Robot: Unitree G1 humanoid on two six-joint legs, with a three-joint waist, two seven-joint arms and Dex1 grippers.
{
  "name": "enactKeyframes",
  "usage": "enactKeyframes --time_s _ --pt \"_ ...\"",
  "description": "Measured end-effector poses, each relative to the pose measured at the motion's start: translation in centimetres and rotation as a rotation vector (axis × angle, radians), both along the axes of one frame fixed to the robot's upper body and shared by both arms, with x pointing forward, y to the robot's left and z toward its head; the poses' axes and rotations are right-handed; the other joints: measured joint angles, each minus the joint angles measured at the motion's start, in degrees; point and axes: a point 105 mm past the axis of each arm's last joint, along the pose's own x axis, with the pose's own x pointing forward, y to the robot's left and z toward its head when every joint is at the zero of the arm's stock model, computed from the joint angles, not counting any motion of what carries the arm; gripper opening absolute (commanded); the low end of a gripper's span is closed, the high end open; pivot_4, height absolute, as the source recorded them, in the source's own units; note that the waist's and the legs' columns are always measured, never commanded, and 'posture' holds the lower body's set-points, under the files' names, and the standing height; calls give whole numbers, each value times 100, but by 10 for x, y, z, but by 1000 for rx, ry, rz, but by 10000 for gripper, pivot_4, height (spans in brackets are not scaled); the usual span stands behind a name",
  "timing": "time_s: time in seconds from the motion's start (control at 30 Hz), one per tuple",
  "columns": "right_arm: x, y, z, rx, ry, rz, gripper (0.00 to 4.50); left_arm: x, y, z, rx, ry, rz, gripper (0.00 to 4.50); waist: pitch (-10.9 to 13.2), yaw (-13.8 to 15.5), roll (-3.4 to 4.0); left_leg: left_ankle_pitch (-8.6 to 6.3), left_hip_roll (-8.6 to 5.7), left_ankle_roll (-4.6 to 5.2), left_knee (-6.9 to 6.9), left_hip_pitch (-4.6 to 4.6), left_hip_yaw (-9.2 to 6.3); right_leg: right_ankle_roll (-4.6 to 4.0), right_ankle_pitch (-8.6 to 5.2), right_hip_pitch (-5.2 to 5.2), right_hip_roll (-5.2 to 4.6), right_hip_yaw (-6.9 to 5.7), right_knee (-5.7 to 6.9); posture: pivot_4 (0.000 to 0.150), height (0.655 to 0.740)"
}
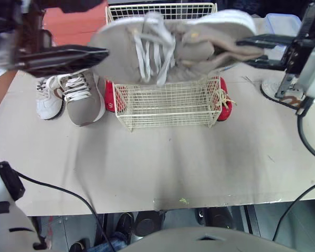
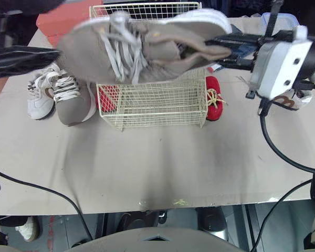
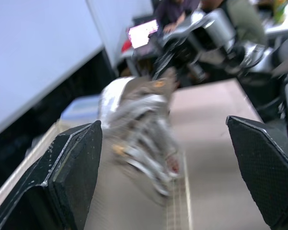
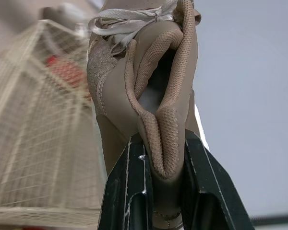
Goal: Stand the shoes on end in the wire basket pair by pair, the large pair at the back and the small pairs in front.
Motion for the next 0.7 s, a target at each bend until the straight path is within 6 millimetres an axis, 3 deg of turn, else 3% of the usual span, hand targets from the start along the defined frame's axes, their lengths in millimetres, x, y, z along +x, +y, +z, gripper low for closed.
enactKeyframes --time_s 0.17,0.27,0.47,0.57,0.7 --pt "1 7 -6 -99 -59 14 126 29 -11 -32 146 16 109 45000 1 10 -2 0 -1 0 2 -1 1 0 0 -2 1 2 3 1500 7400" --pt "3 9 -6 -133 -92 15 126 38 -34 -47 190 16 81 45000 4 26 -6 0 -2 0 4 -6 -1 0 0 -3 -1 0 3 1500 7400" --pt "5 11 -7 -172 -137 23 126 45 -45 -53 279 -8 94 45000 6 -3 -10 0 -2 -1 3 -5 3 0 0 -12 0 10 10 1500 7400" --pt "5 13 -4 -188 -167 25 0 47 -45 -55 306 1 99 37405 6 11 -10 0 -2 -1 5 -5 3 0 0 -15 1 10 18 1500 7400" --pt "5 13 -4 -189 -174 29 0 52 -45 -54 304 15 112 20239 6 19 -11 0 -4 -1 8 -5 3 0 0 -15 0 11 20 1500 7400"
